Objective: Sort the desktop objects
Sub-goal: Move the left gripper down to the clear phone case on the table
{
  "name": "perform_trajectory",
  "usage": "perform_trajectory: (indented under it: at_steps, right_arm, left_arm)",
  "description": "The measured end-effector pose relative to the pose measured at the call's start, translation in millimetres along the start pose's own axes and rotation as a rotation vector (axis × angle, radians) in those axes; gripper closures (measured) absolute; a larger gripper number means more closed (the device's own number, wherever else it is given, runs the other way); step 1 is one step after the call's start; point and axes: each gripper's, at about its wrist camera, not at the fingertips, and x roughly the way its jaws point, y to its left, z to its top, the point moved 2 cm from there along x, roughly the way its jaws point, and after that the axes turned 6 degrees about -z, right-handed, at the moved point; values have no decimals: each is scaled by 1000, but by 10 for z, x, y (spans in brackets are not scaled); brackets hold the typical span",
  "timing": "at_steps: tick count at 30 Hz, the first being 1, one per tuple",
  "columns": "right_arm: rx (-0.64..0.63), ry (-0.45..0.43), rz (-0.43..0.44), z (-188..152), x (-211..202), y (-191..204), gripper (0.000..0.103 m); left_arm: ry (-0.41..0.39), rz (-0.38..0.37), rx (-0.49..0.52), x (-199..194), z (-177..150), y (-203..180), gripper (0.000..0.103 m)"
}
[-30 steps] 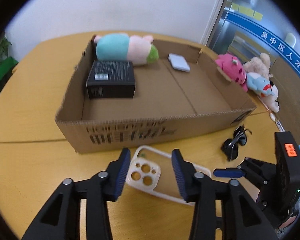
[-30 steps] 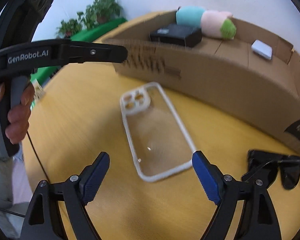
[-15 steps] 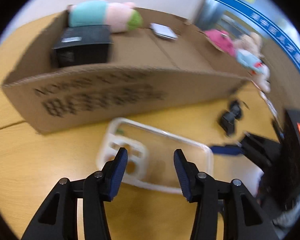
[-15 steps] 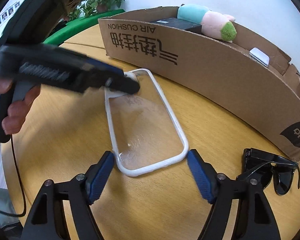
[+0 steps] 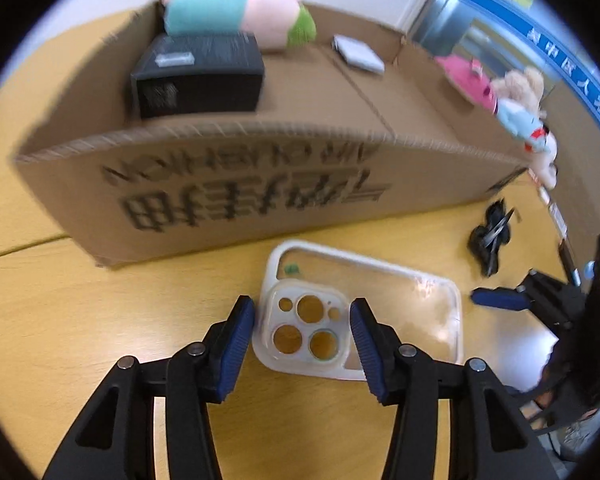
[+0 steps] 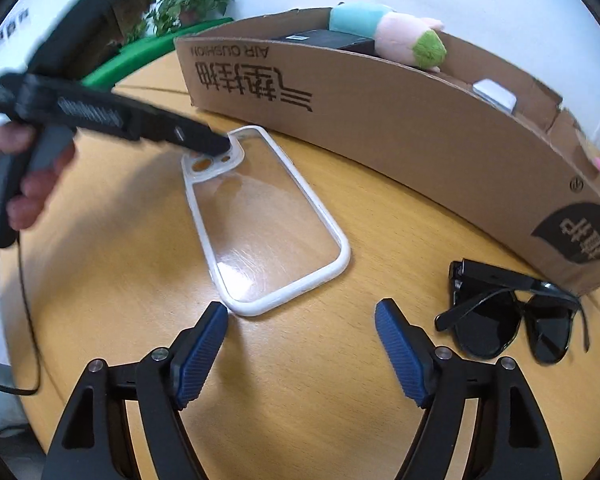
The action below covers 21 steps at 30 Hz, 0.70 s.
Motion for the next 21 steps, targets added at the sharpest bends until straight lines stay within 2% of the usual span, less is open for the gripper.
perform_trajectory:
  at_steps: [2, 4, 6, 12, 14, 15, 17, 18, 19, 21]
  right_arm:
    - [79, -10, 134, 0, -36, -44, 24]
    - [147, -21, 190, 1, -43, -95, 17]
    - [186, -32, 207, 22, -40, -145, 16]
    - [248, -72, 239, 25, -97, -276, 16]
    - [232, -120, 287, 96, -189, -232, 20]
    - [217, -143, 302, 131, -230, -205, 20]
    - [132, -190, 260, 172, -352, -47, 20]
    - [102, -194, 221, 182, -371, -5, 20]
    - [89, -189, 191, 159, -386, -7, 20]
    - [129, -163, 198, 117, -363, -73, 19]
  left_arm:
    - [7, -39, 10, 26, -6, -43, 53]
    - [7, -67, 15, 38, -30, -83, 53]
    - [6, -47, 41, 34, -73, -124, 53]
    - [-30, -134, -14, -109, -168, -102, 53]
    - [-71, -198, -20, -223, -166, -149, 53]
    - [-104, -259, -20, -308, -162, -202, 53]
    - [-153, -274, 17, -431, -163, -325, 53]
    - [-174, -244, 40, -491, -162, -368, 53]
    - [-184, -219, 44, -521, -162, -367, 53]
    - [-177, -200, 20, -518, -148, -300, 51]
